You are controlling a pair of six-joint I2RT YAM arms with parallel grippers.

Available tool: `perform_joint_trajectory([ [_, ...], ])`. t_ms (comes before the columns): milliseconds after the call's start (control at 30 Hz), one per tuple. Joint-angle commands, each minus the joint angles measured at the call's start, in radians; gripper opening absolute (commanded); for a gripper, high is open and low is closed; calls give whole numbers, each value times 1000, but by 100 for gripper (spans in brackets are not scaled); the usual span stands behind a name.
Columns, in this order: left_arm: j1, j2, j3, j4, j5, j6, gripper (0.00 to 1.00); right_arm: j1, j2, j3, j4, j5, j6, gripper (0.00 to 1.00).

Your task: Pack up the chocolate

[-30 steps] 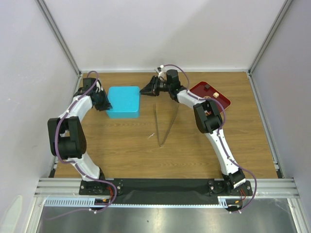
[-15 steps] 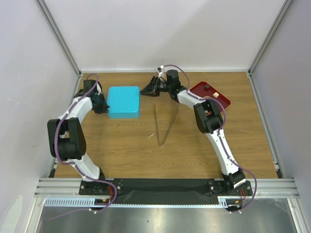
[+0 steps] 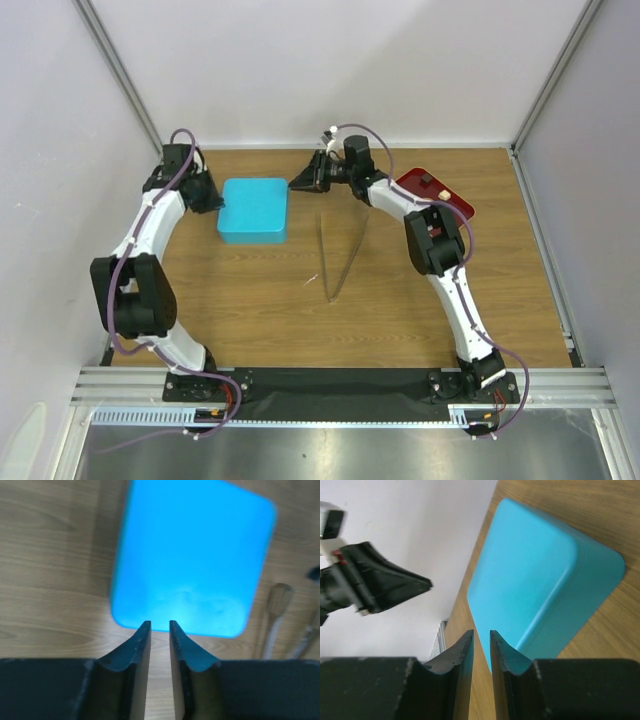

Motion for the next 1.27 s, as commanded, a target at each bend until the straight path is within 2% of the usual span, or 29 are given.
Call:
perform_joint_trajectory([
  [0,-25,-107,29,85,146,22,28,-3,-139,-12,-160,57,-132,25],
  [33,-33,-133,23,104,156,23,44,-3,-168,-21,-210,88,-214,27],
  [67,-42,-159,19,124,175,23,52,-3,-196,-24,-274,125,-256,29],
  [100,-57,-220,5,166,194,25,61,-3,-260,-29,-396,207,-303,35],
  [133,-76,-246,-4,190,218,19,82,-3,-294,-50,-449,250,-372,39],
  [167,-97,-277,-15,216,237,17,99,-5,-328,-76,-524,287,-402,50],
  [200,-105,-315,-33,257,258,16,100,-3,-413,-107,-547,361,-422,99],
  [367,-171,-386,-80,317,352,-21,100,21,-696,-421,-574,548,-486,100],
  [467,-224,-437,-135,354,407,-41,100,43,-877,-519,-646,727,-494,100],
  [500,-241,-452,-167,357,410,-35,100,51,-929,-595,-660,816,-503,100],
  [600,-303,-510,-222,352,389,-16,100,77,-1131,-749,-689,948,-509,100],
  [633,-312,-541,-236,356,389,-19,100,78,-1235,-788,-693,970,-505,100],
  [767,-367,-627,-313,368,378,-12,100,78,-1456,-929,-693,1001,-480,100],
  [900,-383,-680,-316,308,334,23,100,80,-1584,-989,-718,993,-463,100],
  [1233,-384,-756,-347,303,303,28,100,80,-1640,-983,-761,1006,-494,100],
])
